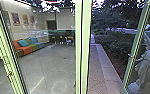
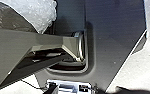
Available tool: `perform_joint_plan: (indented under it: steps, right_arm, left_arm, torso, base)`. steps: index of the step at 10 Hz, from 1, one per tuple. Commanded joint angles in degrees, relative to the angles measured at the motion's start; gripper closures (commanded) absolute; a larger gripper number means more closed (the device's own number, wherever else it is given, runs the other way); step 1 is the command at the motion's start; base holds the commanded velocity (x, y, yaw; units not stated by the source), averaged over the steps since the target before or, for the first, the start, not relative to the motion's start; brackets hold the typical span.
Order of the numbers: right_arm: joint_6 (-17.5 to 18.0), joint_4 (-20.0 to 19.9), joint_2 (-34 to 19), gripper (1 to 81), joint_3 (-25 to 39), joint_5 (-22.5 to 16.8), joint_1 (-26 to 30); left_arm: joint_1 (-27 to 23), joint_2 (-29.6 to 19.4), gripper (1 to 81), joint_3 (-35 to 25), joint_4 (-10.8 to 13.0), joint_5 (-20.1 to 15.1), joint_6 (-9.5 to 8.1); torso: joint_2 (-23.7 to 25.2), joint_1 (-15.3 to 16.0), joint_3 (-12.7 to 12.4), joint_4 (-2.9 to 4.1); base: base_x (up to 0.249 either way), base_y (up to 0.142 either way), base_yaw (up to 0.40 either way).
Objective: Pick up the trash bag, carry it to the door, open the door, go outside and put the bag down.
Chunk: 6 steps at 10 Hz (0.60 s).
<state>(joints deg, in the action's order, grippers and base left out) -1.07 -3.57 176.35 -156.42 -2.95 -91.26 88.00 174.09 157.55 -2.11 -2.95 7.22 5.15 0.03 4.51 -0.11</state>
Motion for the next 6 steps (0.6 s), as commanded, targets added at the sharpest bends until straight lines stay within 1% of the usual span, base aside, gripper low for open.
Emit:
perform_joint_plan:
  steps: [1, 3, 5, 6]
  right_arm:
    - [-0.42, 0.67, 0.78, 1.0, 0.25, -1.44, 2.08]
    - [-0.42, 0.23, 0.78, 1.0, -1.42, -0.48, 1.47]
    - [-0.33, 0.23, 0.87, 1.0, -0.98, 3.38, 0.41]
    - [-0.33, 0.58, 0.87, 1.0, -0.54, 3.65, 0.33]
  left_arm:
    - [-2.88, -0.59, 81.1, 0.04, 0.61, -3.29, -0.01]
    - [-3.22, -0.67, 81.1, 0.13, 0.61, -3.29, 0.08]
    - [-3.58, -0.85, 81.1, 0.13, 0.61, -3.29, 0.08]
    - [-3.58, -0.85, 81.1, 0.13, 0.61, -3.29, 0.08]
  torso:
    - [0.00, 0.00, 0.00, 0.00]
    - [0.00, 0.00, 0.00, 0.00]
    - [0.00, 0.00, 0.00, 0.00]
    - [0.00, 0.00, 0.00, 0.00]
  base:
    - [0.000, 0.000, -0.195]
    - [0.000, 0.000, -0.195]
    - [0.000, 0.000, -0.195]
    - [0.000, 0.000, -0.195]
